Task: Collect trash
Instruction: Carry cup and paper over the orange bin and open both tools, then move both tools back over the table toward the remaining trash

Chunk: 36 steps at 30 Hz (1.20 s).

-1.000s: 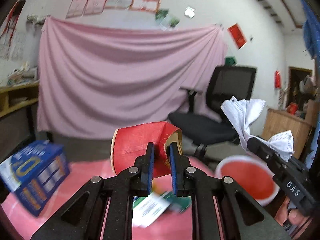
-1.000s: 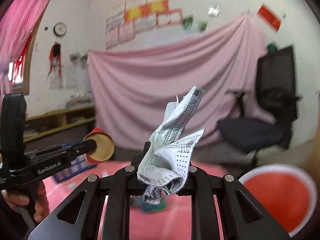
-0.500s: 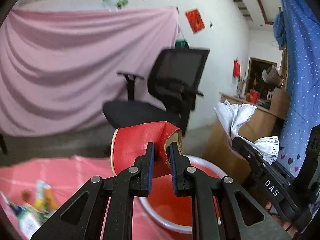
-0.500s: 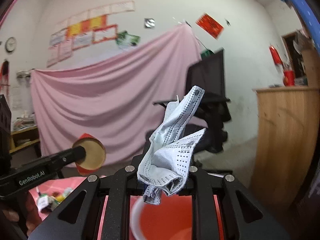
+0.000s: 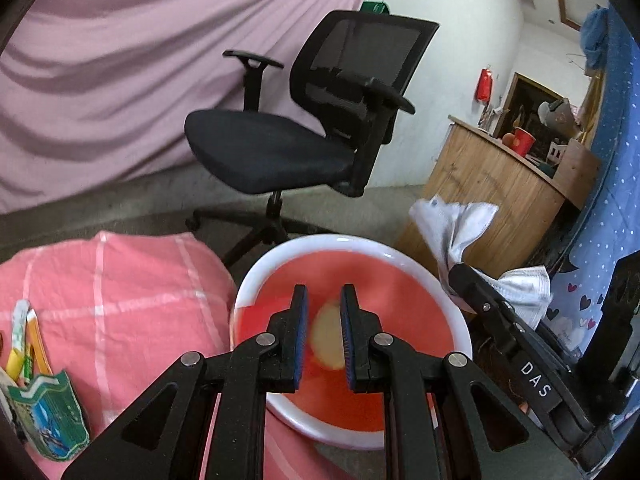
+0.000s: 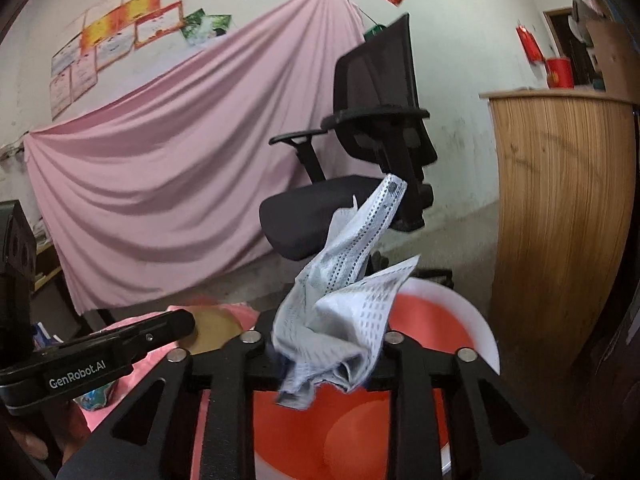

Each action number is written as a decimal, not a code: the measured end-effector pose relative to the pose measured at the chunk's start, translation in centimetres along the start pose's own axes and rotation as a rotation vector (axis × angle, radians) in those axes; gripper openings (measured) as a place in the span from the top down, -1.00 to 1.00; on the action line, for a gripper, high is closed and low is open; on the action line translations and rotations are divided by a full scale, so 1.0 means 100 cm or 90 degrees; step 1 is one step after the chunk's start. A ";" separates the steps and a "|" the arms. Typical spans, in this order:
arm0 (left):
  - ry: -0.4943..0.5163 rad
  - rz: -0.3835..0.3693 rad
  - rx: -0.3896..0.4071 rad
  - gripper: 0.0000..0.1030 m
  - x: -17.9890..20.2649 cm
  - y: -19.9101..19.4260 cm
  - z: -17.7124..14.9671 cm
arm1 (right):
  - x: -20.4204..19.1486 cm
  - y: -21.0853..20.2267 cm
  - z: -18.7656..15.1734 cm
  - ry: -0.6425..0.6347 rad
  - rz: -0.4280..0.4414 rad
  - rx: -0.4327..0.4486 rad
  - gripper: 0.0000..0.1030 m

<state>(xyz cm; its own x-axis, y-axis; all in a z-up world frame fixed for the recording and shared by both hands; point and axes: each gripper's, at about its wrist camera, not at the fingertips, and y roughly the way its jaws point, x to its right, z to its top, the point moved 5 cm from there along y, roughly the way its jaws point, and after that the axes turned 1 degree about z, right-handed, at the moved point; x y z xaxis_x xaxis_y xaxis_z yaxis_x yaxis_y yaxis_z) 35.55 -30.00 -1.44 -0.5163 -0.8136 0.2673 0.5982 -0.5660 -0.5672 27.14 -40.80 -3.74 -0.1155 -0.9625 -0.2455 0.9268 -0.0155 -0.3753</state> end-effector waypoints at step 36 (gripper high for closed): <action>-0.053 0.293 0.294 -0.91 -0.119 -0.212 -0.042 | -0.143 -0.064 0.023 -0.110 0.180 0.197 -1.00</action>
<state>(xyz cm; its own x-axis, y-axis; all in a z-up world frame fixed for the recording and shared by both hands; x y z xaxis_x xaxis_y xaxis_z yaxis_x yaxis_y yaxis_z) 26.41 -7.76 4.13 -0.1061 -0.9834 0.1471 0.9578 -0.1408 -0.2507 23.73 -27.54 4.23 0.1950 -0.9711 -0.1375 0.9795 0.2000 -0.0229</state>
